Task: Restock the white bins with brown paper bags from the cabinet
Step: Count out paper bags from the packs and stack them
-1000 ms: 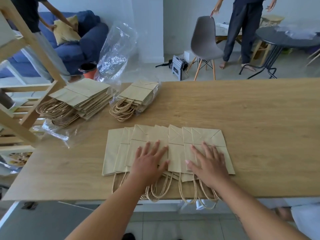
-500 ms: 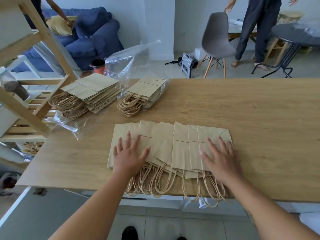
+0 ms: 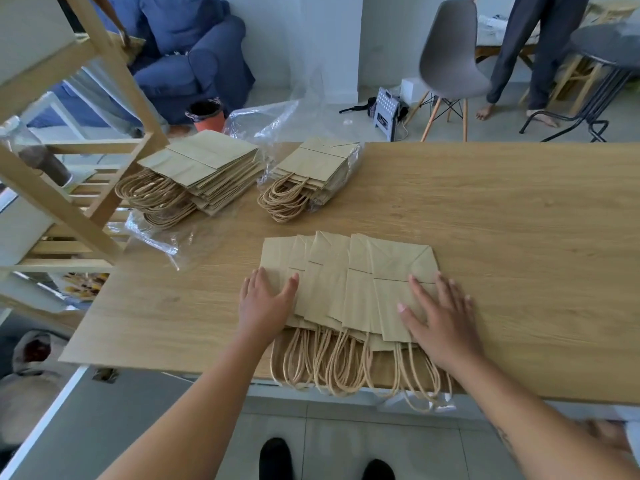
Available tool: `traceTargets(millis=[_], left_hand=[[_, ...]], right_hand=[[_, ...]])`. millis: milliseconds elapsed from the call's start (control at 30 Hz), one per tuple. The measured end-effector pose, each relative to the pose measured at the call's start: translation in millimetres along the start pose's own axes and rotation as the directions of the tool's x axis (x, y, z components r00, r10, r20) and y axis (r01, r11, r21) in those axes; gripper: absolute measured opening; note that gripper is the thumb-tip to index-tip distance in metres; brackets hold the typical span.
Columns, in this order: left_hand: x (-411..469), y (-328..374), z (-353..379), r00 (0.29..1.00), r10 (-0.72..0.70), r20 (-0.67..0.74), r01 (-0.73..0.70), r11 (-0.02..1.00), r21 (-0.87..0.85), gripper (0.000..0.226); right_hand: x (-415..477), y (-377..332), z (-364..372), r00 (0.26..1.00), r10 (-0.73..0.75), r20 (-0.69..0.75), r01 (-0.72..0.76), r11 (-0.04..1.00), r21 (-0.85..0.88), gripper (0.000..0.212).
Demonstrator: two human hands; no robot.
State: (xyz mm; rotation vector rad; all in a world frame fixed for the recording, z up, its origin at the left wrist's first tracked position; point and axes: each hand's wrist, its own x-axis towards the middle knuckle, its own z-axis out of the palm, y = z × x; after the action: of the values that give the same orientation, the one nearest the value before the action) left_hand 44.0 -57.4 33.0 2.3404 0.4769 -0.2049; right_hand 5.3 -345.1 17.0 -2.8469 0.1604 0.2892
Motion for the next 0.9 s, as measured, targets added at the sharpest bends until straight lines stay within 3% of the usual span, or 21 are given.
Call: traceTargets(millis=[133,300,533,633,767,900], left_hand=[[5,10,-5,0.999,-0.015,0.037,0.016,1.0,-0.026,0.083],[11,12,-16,0.986,-0.069,0.15,0.106,0.96,-0.258,0.103],[14,9,-26,0.971,-0.061,0.229,0.142,0.925,-0.352,0.089],[20,6,-36,0.961,-0.073,0.265,0.181,0.892,-0.413,0.057],[20,0,-40,0.955,-0.048,0.292,0.183,0.872,-0.455,0.051],[7,-1,-30,0.957,-0.001,0.291,0.157,0.842,-0.516,0.042]], right_hand=[[1,-53,14,0.998,-0.055,0.017,0.054,0.996,0.078,0.069],[-2,-107,20,0.999,-0.045,0.014,0.041,0.973,0.229,0.066],[-1,-156,13,1.0,-0.011,-0.011,0.015,0.927,0.376,0.073],[3,-161,3,0.999,0.032,-0.01,-0.022,0.843,0.538,0.07],[6,-151,0,0.989,0.144,0.045,-0.129,0.66,0.74,0.062],[1,-157,8,0.981,0.051,0.185,-0.179,0.592,0.786,0.064]])
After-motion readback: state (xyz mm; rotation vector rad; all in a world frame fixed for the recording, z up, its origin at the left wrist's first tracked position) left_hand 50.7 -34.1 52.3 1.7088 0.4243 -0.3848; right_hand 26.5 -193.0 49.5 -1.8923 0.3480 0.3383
